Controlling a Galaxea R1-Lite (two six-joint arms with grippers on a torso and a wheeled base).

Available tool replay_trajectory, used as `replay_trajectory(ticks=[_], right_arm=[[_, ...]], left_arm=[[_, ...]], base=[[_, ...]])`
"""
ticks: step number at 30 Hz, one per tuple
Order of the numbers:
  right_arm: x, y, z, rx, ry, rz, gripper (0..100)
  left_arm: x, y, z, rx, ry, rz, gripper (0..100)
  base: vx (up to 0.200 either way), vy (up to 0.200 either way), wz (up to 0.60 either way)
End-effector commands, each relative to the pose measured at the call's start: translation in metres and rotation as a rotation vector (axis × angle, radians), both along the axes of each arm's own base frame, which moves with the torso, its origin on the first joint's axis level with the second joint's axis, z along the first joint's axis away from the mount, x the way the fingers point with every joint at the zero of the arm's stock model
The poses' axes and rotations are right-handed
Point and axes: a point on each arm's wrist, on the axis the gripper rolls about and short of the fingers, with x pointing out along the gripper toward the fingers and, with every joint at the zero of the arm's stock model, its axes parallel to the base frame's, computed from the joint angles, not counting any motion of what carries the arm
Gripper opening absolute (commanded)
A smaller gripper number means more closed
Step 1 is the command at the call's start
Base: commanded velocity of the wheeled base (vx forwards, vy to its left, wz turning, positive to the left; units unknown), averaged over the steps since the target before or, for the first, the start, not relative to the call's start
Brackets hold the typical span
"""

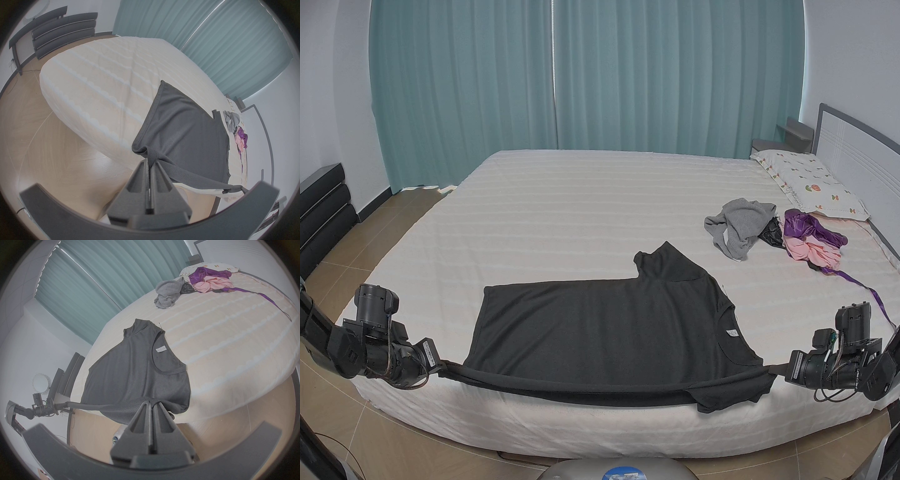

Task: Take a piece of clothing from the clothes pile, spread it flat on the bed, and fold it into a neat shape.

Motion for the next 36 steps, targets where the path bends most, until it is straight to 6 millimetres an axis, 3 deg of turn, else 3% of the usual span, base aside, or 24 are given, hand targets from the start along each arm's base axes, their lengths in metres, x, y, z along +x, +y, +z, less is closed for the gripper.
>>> replay_trajectory(ticks=[1,15,20,31,36], right_arm=[[0.005,0.0,0.0,0.001,-0.009,-0.001,0],[0.037,0.0,-0.011,0.0,-0.005,-0.009,0],[0.058,0.001,-0.02,-0.002,-0.002,-0.008,0],[0.086,0.002,-0.03,-0.003,0.002,-0.007,0],[0.089,0.006,-0.032,0.004,0.01,0.007,0]], left_arm=[[0.003,0.0,0.002,0.0,0.008,0.001,0],[0.04,-0.001,-0.015,-0.037,0.045,0.036,0],[0.057,0.0,-0.024,-0.048,0.054,0.053,0],[0.078,0.0,-0.041,-0.052,0.074,0.051,0],[0.083,-0.003,-0.047,-0.052,0.084,0.043,0]], base=[[0.0,0.0,0.0],[0.0,0.0,0.0],[0.0,0.0,0.0],[0.0,0.0,0.0],[0.0,0.0,0.0]])
